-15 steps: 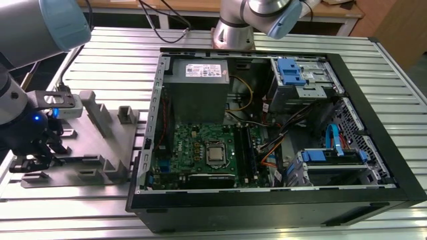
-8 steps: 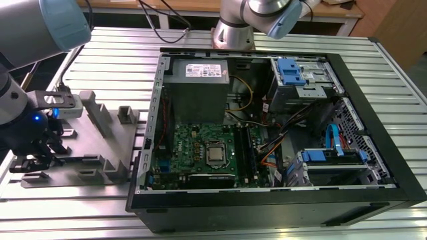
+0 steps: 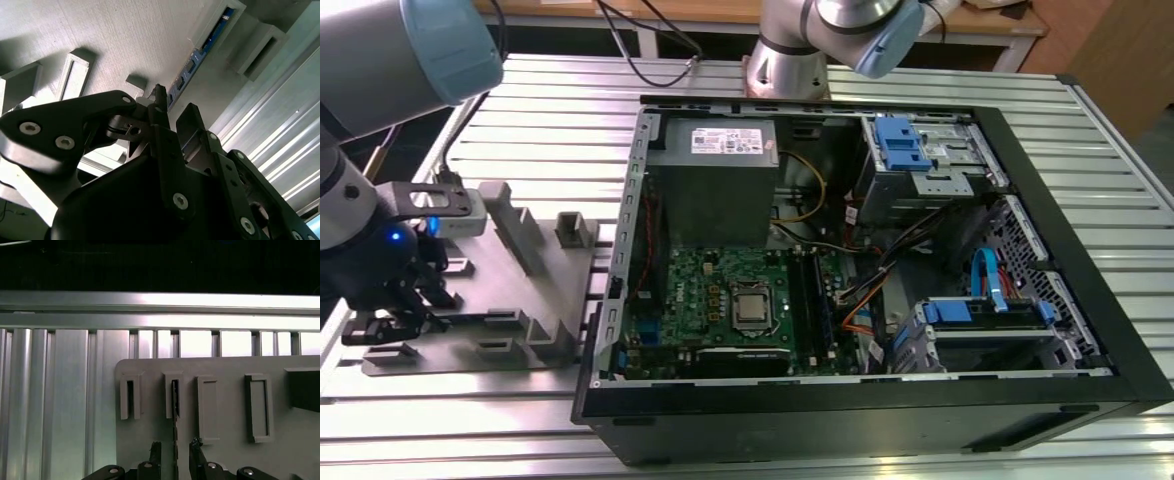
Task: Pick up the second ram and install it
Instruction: 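Pick up the second ram and move it above second insertion slot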
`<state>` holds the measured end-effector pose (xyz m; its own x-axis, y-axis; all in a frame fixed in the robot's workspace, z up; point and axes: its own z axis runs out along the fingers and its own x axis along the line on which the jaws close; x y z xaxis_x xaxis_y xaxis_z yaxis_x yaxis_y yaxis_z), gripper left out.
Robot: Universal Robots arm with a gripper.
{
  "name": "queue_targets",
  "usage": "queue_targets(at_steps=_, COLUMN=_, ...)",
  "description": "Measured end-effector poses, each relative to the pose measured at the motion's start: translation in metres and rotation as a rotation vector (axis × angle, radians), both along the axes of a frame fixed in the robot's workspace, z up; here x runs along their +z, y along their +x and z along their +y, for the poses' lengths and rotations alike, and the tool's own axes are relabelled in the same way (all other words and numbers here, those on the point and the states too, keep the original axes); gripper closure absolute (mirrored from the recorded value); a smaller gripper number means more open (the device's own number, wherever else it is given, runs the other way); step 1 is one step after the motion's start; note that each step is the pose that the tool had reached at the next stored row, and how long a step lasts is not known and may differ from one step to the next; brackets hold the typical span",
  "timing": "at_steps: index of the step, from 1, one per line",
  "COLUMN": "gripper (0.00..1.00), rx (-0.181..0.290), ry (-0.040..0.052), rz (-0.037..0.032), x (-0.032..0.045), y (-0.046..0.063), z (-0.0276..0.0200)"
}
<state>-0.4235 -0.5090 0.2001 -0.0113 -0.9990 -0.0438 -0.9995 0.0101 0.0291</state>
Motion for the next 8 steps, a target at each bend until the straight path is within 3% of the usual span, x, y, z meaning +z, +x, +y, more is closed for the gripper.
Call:
queue_targets(at_steps=7, gripper=0.68, rx=0.000, ry=-0.0001, rz=0.0001, x=0.0001, y=0.0000, z=0.0005)
queue_targets(at_steps=8, gripper=0.75, rx=0.000, ry=-0.0001, rz=0.0001, x=0.0001, y=0.0000, z=0.0006)
